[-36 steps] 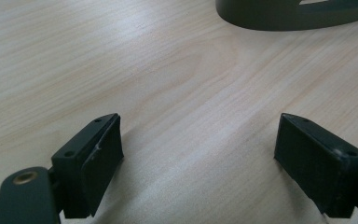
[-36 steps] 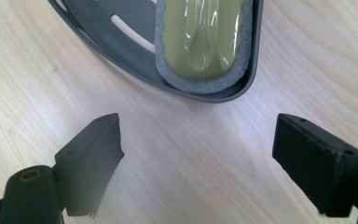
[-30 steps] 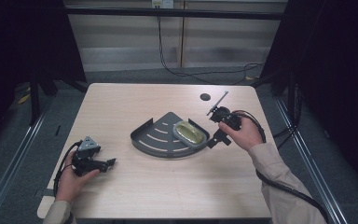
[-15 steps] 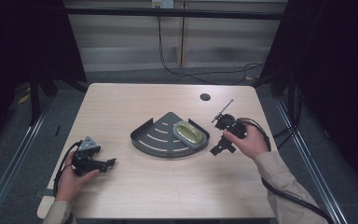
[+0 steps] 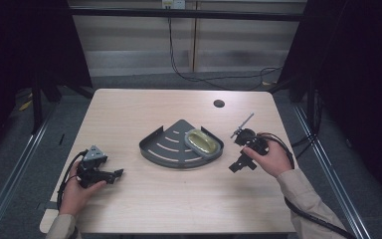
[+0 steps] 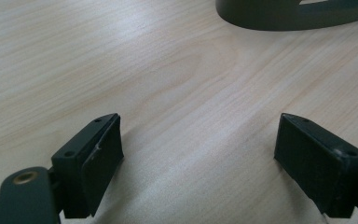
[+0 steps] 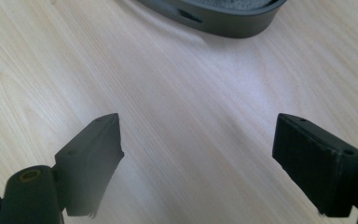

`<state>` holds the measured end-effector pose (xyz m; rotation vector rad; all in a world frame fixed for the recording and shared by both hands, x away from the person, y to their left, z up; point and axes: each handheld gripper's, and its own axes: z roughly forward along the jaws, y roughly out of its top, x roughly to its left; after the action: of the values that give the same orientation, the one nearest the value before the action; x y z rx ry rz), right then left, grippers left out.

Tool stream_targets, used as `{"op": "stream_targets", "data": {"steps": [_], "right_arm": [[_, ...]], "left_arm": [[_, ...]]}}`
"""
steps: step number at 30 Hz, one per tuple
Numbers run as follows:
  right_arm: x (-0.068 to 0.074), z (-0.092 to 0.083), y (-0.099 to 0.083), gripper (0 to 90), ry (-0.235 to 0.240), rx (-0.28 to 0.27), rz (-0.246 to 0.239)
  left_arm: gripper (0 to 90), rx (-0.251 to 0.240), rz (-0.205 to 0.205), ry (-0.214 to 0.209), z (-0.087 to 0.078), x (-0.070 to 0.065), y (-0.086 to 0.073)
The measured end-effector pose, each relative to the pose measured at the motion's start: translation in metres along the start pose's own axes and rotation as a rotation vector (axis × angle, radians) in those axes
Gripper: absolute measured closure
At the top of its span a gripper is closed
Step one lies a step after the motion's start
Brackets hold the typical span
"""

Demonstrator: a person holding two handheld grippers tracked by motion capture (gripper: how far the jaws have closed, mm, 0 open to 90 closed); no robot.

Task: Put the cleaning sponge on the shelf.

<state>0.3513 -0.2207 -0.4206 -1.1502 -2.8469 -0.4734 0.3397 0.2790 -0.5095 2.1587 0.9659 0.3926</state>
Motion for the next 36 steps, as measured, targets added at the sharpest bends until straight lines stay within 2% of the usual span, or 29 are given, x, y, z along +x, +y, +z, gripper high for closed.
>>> {"op": "stream_targets", "data": {"steps": [8,15,26,36], "right_arm": [[-0.002,0.006,-0.017,15.5,-0.004,0.011,-0.011],[-0.004,0.011,-0.029,15.5,-0.005,0.012,0.001],[-0.006,0.016,-0.051,15.5,-0.009,0.042,0.006],[-0.009,0.021,-0.067,15.5,-0.02,0.039,0.026]], "left_arm": [[14.6,0.0,-0.002,0.0,0.0,0.0,0.0],[14.6,0.0,0.0,0.0,0.0,0.0,0.0],[14.6,0.0,0.001,0.0,0.0,0.0,0.0],[14.6,0.0,0.001,0.0,0.0,0.0,0.0]]}}
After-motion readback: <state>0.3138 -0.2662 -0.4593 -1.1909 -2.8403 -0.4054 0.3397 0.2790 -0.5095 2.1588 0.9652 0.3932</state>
